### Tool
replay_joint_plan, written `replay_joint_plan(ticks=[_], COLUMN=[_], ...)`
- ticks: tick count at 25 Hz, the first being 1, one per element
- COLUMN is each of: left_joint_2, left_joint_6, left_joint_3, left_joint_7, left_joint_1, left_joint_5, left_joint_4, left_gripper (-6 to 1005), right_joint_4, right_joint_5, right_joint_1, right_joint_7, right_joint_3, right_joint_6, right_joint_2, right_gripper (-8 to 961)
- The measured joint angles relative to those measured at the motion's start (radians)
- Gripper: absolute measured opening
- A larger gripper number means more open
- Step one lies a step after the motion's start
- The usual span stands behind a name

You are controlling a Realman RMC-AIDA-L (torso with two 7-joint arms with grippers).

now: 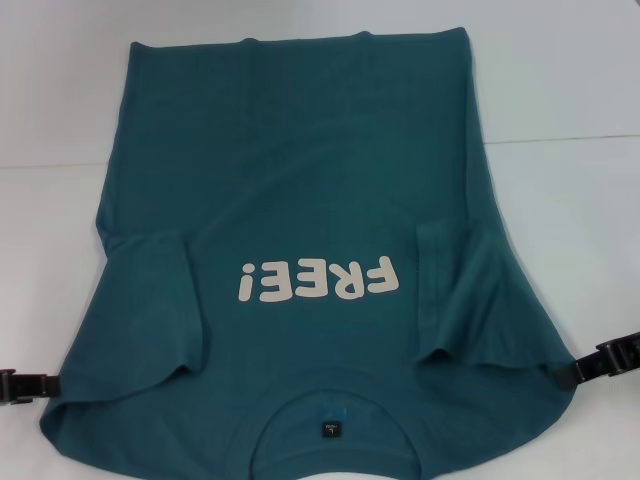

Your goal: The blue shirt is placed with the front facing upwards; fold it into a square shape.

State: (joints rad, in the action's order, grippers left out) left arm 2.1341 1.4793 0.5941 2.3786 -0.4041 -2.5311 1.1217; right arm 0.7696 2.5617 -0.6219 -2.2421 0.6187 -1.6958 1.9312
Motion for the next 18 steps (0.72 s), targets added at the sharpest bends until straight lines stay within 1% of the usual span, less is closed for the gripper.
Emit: replay_joint_plan(ticks=[3,13,18], left_joint_2=[0.002,0.003,0.006], left_joint_6=[-0.007,-0.009,-0.006], left_joint_3=[0.016,0.032,0.059], left_joint_7=[0.001,0.002,0.002], left_joint_1=[-0.001,0.001,-0.003], left_joint_5=[-0.009,-0.034,-0.035], left_joint_4=[0.002,0.002,-0.006], left_gripper=[448,625,705], right_joint_4=[0.003,0.005,0.007], right_joint_5=[0.0,0.0,0.0], right_joint_1=[-0.003,0.003,0.005], right_joint_7=[-0.001,-0.001,0.001], right_joint_3=[-0.006,-0.011,-0.011], right_joint_6=[-0.01,-0.021,-0.024], right_joint_2=[0.0,0.0,0.002], right_gripper=[36,37,37])
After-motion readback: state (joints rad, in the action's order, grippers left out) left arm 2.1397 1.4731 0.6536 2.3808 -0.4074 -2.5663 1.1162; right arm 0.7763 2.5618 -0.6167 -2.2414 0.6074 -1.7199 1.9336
